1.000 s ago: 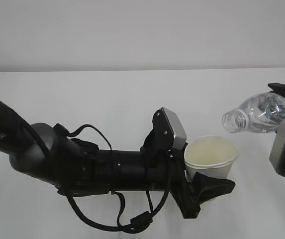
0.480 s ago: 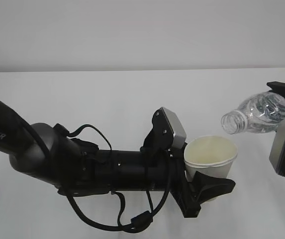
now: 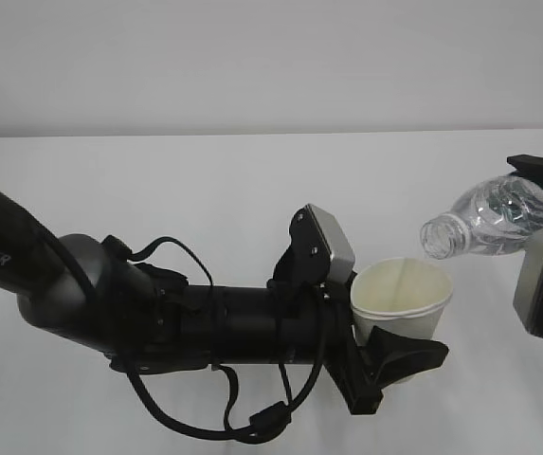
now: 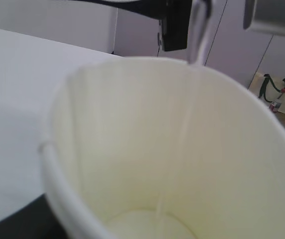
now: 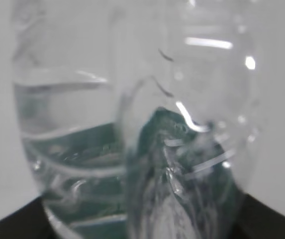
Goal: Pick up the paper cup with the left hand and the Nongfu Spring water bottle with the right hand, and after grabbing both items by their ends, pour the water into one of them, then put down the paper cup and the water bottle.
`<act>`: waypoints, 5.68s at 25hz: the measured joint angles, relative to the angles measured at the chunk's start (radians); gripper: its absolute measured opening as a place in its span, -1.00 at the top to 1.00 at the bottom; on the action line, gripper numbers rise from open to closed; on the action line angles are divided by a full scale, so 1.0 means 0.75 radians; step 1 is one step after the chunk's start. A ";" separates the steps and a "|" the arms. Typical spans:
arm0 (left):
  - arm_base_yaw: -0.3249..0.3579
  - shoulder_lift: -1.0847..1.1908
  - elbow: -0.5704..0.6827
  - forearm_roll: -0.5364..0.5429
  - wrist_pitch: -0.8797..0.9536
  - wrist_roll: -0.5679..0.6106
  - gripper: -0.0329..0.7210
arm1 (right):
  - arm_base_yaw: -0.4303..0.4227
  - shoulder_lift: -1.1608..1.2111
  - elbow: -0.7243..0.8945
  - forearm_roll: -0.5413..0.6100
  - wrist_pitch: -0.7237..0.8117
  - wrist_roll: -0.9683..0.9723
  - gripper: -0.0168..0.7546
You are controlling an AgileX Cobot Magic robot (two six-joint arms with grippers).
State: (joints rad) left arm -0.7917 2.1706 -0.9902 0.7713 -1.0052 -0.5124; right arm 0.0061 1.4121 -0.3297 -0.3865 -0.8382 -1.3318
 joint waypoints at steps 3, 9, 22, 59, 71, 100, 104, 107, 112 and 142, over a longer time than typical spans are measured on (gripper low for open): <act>0.000 0.000 0.000 0.000 0.000 0.000 -0.27 | 0.000 0.000 -0.002 0.000 0.000 0.000 -0.15; 0.000 0.000 0.000 0.000 0.000 -0.001 -0.27 | 0.000 0.000 -0.002 0.000 0.000 -0.004 -0.15; 0.000 0.000 0.000 0.000 0.000 -0.001 -0.27 | 0.000 0.000 -0.007 0.000 0.000 -0.042 -0.15; -0.006 0.000 0.000 0.019 -0.008 -0.001 -0.27 | 0.000 0.000 -0.007 0.000 -0.002 -0.057 -0.15; -0.006 0.000 0.000 0.065 -0.033 -0.001 -0.27 | 0.000 0.000 -0.007 0.000 -0.005 -0.057 -0.15; -0.006 0.000 0.000 0.122 -0.036 -0.001 -0.27 | 0.000 0.000 -0.007 -0.009 -0.005 -0.068 -0.15; -0.006 0.000 0.000 0.122 -0.036 -0.001 -0.27 | 0.000 0.000 -0.007 -0.009 -0.005 -0.079 -0.15; -0.006 0.000 0.000 0.122 -0.036 -0.001 -0.27 | 0.000 0.000 -0.007 -0.009 -0.005 -0.088 -0.15; -0.006 0.000 0.000 0.122 -0.036 -0.001 -0.27 | 0.000 0.000 -0.007 -0.009 -0.005 -0.091 -0.15; -0.006 0.000 0.000 0.122 -0.036 -0.001 -0.26 | 0.000 0.000 -0.007 -0.019 -0.005 -0.091 -0.15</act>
State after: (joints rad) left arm -0.7959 2.1706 -0.9902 0.8630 -1.0323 -0.5133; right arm 0.0061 1.4121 -0.3348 -0.4005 -0.8417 -1.3997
